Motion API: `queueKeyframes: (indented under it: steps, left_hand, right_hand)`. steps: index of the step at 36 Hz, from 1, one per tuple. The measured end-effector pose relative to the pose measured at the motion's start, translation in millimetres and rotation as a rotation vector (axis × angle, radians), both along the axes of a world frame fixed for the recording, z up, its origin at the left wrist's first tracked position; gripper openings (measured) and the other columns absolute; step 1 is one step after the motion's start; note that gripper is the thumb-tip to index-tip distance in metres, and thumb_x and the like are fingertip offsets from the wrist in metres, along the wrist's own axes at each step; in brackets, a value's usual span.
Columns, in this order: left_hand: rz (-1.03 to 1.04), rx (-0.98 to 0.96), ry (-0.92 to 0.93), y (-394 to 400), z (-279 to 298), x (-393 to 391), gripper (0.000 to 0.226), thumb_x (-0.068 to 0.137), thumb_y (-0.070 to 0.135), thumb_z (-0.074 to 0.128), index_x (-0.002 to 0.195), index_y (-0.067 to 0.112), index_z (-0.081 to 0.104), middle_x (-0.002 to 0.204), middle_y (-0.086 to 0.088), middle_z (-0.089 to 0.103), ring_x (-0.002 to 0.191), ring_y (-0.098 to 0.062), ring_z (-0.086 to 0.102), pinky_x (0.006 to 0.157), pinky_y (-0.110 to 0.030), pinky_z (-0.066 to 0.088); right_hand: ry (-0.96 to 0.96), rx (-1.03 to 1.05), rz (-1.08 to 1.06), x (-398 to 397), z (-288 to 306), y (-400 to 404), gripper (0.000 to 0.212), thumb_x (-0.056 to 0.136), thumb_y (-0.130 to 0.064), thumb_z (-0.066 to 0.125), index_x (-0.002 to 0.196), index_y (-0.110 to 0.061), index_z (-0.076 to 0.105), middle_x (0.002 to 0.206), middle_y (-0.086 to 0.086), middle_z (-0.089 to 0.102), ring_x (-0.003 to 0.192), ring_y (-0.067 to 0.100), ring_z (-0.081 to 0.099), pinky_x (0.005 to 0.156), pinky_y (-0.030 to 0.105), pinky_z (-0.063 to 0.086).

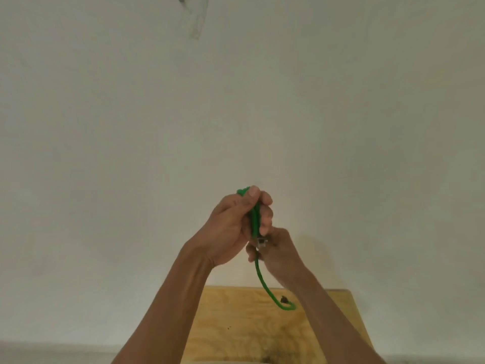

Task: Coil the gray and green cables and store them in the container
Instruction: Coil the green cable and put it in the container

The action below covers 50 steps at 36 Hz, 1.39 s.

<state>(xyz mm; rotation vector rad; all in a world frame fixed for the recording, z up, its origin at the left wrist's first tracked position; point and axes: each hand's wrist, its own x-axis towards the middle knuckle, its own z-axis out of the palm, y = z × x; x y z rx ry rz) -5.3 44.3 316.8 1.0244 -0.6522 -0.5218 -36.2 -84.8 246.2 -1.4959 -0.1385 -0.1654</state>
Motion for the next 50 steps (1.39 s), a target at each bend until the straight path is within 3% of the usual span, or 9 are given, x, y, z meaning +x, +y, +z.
queueKeyframes:
  steps: [6,12,18,22,29,35,38,44,50]
  left_hand:
    - [0.210,0.176,-0.173,7.8,5.4,26.2,0.026,0.099,0.027,0.048,0.095,0.005,0.061,0.069,-0.004,0.059,0.062,-0.018,0.053,0.075,-0.037,0.046]
    - [0.424,0.495,-0.431,14.2,-8.2,33.8,0.026,0.104,0.019,0.048,0.096,-0.001,0.063,0.073,-0.008,0.065,0.063,-0.018,0.059,0.063,-0.026,0.049]
    - [0.306,0.679,-0.451,17.0,-24.1,24.8,0.052,0.105,0.036,0.037,0.083,-0.002,0.065,0.066,-0.008,0.063,0.058,-0.013,0.060,0.058,-0.020,0.045]
    - [0.080,0.622,-0.235,10.2,-25.1,5.7,0.076,0.100,0.060,0.014,0.090,0.003,0.063,0.065,-0.012,0.061,0.060,-0.023,0.055,0.060,-0.033,0.043]
    - [-0.140,0.253,0.136,2.2,-16.5,-14.1,0.071,0.098,0.063,0.023,0.084,0.005,0.062,0.054,-0.008,0.048,0.046,-0.019,0.041,0.061,-0.033,0.045]
    - [-0.266,0.052,0.128,-3.3,-6.0,-22.7,0.055,0.102,0.050,0.032,0.088,0.005,0.060,0.055,-0.005,0.053,0.046,-0.017,0.046,0.062,-0.034,0.043]
    - [-0.135,-0.009,0.118,-5.4,-0.6,-17.1,0.047,0.098,0.047,0.042,0.088,0.006,0.061,0.056,-0.006,0.052,0.047,-0.018,0.047,0.063,-0.035,0.047]
    - [0.259,0.143,-0.059,7.6,0.4,11.8,0.047,0.095,0.050,0.040,0.090,0.007,0.059,0.060,-0.005,0.052,0.053,-0.017,0.048,0.067,-0.035,0.046]
    - [0.432,0.512,-0.352,20.6,-14.1,21.8,0.054,0.094,0.053,0.038,0.093,0.003,0.058,0.066,-0.007,0.061,0.060,-0.022,0.054,0.064,-0.036,0.046]
  right_hand:
    - [0.041,0.029,-0.088,-15.5,-6.2,17.8,0.016,0.097,-0.010,0.060,0.104,-0.018,0.072,0.075,0.002,0.071,0.048,0.014,0.043,0.047,0.023,0.040]
    - [-0.051,-0.347,-0.151,-23.3,9.0,9.8,0.025,0.087,-0.021,0.074,0.112,-0.021,0.073,0.082,-0.006,0.075,0.073,0.031,0.067,0.070,0.036,0.057]
    - [-0.225,-0.621,-0.108,-13.6,50.0,-18.3,0.017,0.082,-0.016,0.078,0.098,-0.021,0.076,0.087,-0.011,0.078,0.084,0.004,0.073,0.082,0.030,0.058]
    - [-0.271,-0.475,0.024,-0.2,75.1,-31.1,0.018,0.071,-0.004,0.084,0.085,-0.009,0.076,0.071,0.002,0.075,0.063,0.025,0.070,0.065,0.035,0.057]
    - [-0.238,-0.182,0.025,24.4,66.7,-46.6,0.021,0.067,-0.009,0.086,0.083,-0.001,0.076,0.080,0.022,0.071,0.076,0.029,0.067,0.078,0.049,0.055]
    - [-0.076,0.066,0.094,7.5,24.5,-26.8,0.023,0.090,0.005,0.054,0.074,0.001,0.071,0.064,0.001,0.071,0.061,0.011,0.068,0.063,0.024,0.055]
    - [0.047,0.066,0.012,-7.9,-1.4,-7.2,0.062,0.094,0.015,0.043,0.049,-0.021,0.066,0.047,-0.007,0.060,0.044,0.006,0.055,0.053,0.026,0.039]
    - [0.039,-0.112,-0.072,-28.5,-25.2,17.7,0.021,0.100,-0.022,0.055,0.106,-0.017,0.074,0.063,-0.003,0.056,0.045,0.005,0.037,0.046,0.018,0.030]
    - [-0.131,-0.587,-0.151,-41.0,-6.5,9.1,0.020,0.097,-0.028,0.058,0.109,-0.020,0.073,0.068,-0.017,0.058,0.060,0.003,0.052,0.058,0.015,0.041]
